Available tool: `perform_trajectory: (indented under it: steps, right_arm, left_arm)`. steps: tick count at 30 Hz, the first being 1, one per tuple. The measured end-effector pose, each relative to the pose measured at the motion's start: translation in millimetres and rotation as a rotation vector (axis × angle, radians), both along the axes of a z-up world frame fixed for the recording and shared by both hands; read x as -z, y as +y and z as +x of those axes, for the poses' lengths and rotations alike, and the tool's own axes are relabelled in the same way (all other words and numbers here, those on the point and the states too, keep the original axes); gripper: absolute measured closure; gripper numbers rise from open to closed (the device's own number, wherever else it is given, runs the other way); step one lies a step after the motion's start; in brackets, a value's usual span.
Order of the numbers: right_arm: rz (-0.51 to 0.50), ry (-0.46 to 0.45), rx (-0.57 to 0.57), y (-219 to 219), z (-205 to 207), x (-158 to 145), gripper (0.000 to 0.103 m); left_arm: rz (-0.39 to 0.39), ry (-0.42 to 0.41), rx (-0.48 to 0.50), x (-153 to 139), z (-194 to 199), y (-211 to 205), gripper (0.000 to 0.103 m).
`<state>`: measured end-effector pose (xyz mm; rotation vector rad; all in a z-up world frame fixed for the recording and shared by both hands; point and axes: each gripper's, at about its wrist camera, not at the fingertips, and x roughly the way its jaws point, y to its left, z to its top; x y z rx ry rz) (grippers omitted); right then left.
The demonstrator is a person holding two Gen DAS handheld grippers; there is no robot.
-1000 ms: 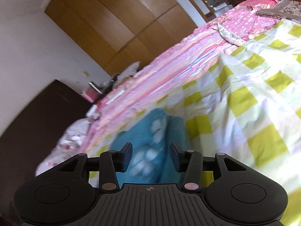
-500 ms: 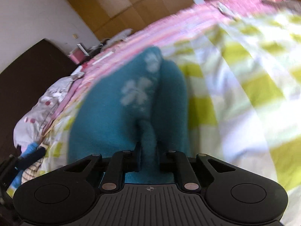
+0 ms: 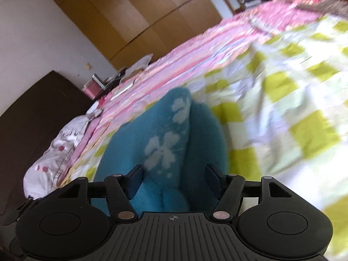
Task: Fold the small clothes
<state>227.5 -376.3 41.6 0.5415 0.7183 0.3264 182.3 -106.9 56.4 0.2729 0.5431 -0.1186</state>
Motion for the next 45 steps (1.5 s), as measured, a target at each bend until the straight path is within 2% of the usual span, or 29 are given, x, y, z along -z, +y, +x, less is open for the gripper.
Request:
perform_trajectory:
  steps: [6, 8, 10, 15, 18, 21, 24, 27, 29, 33, 35, 37, 39, 41, 45]
  right_arm:
    - [-0.043, -0.031, -0.02, 13, -1, 9, 0.04]
    - [-0.07, -0.041, -0.023, 16, -6, 6, 0.052]
    - [-0.062, -0.047, -0.039, 16, -11, 0, 0.072]
    - [0.011, -0.064, -0.007, -7, -18, -13, 0.08]
    - [0.029, -0.067, 0.055, -28, -20, -13, 0.081]
    - [-0.02, -0.028, 0.13, -38, -14, 5, 0.081]
    - [-0.05, -0.043, 0.146, -36, -11, 19, 0.081]
    - [-0.068, -0.048, 0.147, -37, -10, 19, 0.079]
    - [-0.099, -0.064, 0.144, -32, -13, 12, 0.069]
    - [-0.194, -0.152, 0.126, -21, -24, -4, 0.03]
    - [-0.26, -0.162, 0.109, -14, -23, -4, 0.026]
    - [-0.278, -0.124, 0.111, -13, -18, 6, 0.025]
    - [-0.239, -0.108, 0.114, -19, -13, 14, 0.021]
    - [-0.178, -0.072, 0.11, -28, -6, 19, 0.018]
    - [-0.048, -0.033, 0.116, -39, -3, 35, 0.017]
  left_arm:
    - [0.017, 0.027, -0.021, 10, 8, -8, 0.026]
    - [0.019, 0.037, -0.032, 10, 10, -11, 0.026]
    - [0.033, 0.035, -0.033, 7, 9, -14, 0.026]
    - [0.052, -0.012, 0.002, -6, 1, -26, 0.026]
    - [0.04, -0.045, 0.018, -8, 1, -34, 0.021]
    - [0.029, 0.003, 0.042, 9, 12, -42, 0.013]
    - [0.022, 0.028, 0.039, 23, 17, -49, 0.012]
    - [0.027, 0.017, 0.044, 25, 17, -52, 0.012]
    - [0.015, 0.023, 0.043, 21, 16, -48, 0.012]
    - [-0.089, 0.039, 0.038, 9, 8, -31, 0.012]
    - [-0.156, 0.078, 0.037, 10, 10, -24, 0.012]
    - [-0.174, 0.103, 0.032, 17, 17, -26, 0.012]
    - [-0.176, 0.108, 0.039, 23, 24, -30, 0.012]
    - [-0.203, 0.124, 0.049, 27, 34, -33, 0.006]
    - [-0.232, 0.143, 0.071, 35, 53, -38, 0.0]
